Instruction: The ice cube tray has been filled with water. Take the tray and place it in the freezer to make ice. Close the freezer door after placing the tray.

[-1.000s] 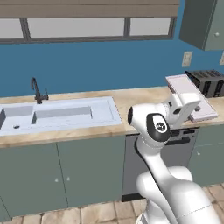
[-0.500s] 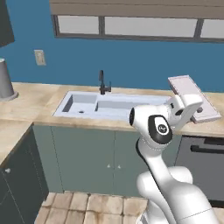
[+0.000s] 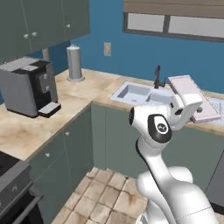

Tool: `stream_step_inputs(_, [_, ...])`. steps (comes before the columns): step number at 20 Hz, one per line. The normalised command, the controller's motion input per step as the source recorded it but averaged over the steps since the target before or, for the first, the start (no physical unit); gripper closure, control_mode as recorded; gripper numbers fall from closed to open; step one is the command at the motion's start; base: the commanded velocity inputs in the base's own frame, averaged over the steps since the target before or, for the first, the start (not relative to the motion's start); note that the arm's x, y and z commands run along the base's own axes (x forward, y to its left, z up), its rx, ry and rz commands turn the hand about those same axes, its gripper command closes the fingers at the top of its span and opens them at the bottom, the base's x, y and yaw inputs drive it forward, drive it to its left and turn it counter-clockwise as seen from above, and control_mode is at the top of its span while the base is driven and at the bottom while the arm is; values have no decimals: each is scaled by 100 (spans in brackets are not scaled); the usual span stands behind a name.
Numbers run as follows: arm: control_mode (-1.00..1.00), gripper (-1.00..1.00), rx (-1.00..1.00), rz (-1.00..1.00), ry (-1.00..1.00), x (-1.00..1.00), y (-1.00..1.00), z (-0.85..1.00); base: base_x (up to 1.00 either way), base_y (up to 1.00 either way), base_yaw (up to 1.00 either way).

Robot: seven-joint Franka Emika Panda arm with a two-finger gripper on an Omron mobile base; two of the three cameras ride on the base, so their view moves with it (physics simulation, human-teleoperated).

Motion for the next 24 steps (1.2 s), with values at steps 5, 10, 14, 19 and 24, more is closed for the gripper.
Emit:
stream_step_inputs(5, [100, 100, 0, 0, 0, 0, 0, 0, -72, 45, 53])
stream_step_inputs(10, [100, 100, 0, 0, 0, 0, 0, 0, -77, 40, 49])
stream_step_inputs(14, [100, 100, 0, 0, 0, 0, 0, 0, -74, 36, 51])
stream_step_inputs(19, [100, 100, 0, 0, 0, 0, 0, 0, -72, 33, 52])
stream_step_inputs(24, [100, 100, 0, 0, 0, 0, 0, 0, -74, 32, 53])
